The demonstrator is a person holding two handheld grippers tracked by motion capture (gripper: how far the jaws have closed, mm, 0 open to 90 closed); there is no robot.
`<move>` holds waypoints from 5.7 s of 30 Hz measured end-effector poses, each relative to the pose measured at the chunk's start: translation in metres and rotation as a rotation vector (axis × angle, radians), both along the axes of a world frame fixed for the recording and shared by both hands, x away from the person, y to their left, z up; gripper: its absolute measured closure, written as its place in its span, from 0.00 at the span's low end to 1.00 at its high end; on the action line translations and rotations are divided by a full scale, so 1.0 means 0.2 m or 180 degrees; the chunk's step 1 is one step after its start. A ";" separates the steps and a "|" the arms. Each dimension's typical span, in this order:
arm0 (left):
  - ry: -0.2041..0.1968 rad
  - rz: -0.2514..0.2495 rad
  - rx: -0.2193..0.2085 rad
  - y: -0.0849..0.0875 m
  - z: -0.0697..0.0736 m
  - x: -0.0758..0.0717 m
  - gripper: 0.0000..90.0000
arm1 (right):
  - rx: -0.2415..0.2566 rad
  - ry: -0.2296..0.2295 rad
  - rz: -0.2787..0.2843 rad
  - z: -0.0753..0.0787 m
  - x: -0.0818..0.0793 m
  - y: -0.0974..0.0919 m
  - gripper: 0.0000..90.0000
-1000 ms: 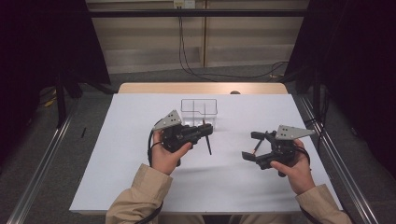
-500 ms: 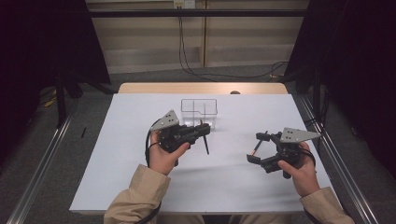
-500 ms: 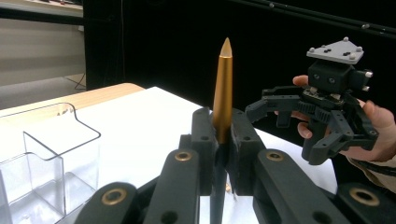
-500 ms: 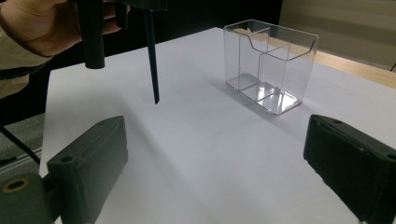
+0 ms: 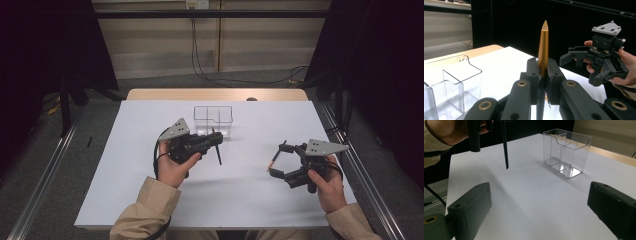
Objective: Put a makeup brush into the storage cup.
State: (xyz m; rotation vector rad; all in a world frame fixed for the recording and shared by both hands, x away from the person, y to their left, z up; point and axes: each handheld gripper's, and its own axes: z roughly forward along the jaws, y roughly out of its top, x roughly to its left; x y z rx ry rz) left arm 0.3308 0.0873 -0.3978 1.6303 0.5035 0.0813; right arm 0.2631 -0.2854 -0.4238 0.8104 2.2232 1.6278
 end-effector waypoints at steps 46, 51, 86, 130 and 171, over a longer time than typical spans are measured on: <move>-0.0046 0.0009 0.0126 -0.03 0.05 0.05 0.92 | 0.0103 -0.0035 -0.0129 -0.04 -0.06 -0.13 0.06; -0.0058 0.0033 0.0163 -0.05 0.07 0.09 0.92 | 0.0110 -0.0032 -0.0141 -0.04 -0.06 -0.13 0.06; -0.0090 0.0185 0.0263 -0.15 0.20 0.28 0.92 | 0.0155 -0.0036 -0.0136 -0.03 -0.07 -0.15 0.06; -0.0164 0.0451 0.0368 -0.24 0.24 0.50 0.92 | 0.0138 -0.0032 -0.0086 -0.04 -0.06 -0.14 0.05; -0.0178 0.0714 0.0511 -0.31 0.15 0.64 0.92 | 0.0137 -0.0048 -0.0103 -0.04 -0.06 -0.15 0.05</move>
